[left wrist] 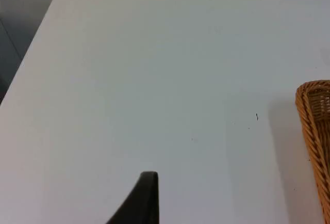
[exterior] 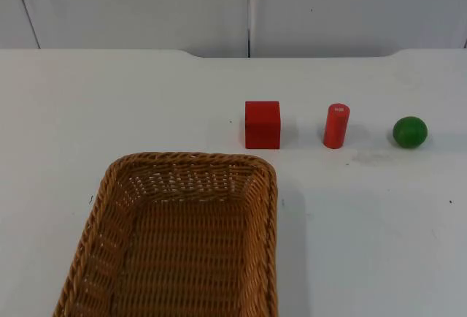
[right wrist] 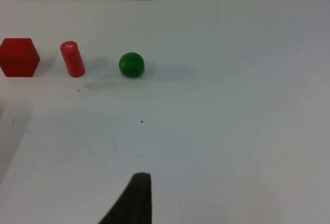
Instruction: Pick up the basket with the left hand and place the object to the left of the red cylinder into the basket with the right hand.
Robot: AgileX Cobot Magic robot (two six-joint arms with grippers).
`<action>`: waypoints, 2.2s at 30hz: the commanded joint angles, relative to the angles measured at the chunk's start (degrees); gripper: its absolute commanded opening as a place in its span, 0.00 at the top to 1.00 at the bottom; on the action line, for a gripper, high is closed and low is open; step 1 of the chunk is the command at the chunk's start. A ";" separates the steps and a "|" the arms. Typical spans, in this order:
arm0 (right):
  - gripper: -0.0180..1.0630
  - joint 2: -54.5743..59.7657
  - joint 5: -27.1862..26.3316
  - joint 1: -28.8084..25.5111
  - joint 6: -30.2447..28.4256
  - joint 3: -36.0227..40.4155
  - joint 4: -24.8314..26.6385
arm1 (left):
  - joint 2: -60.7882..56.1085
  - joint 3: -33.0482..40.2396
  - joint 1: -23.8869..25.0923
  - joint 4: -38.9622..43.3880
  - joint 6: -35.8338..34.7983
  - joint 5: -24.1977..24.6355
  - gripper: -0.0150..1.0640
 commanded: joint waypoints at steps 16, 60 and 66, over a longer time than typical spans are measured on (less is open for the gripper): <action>0.01 -0.13 -0.33 -0.35 -0.87 0.40 -0.30 | 7.35 -2.17 -0.32 -3.25 -0.01 -2.56 0.01; 0.01 -0.13 -0.33 -0.35 -0.87 0.40 -0.30 | 27.09 -2.17 -0.32 -13.85 7.88 -14.10 0.01; 0.01 -0.13 -0.33 -0.35 -0.87 0.40 -0.30 | 29.86 -2.17 -0.32 -14.72 8.42 -15.41 0.01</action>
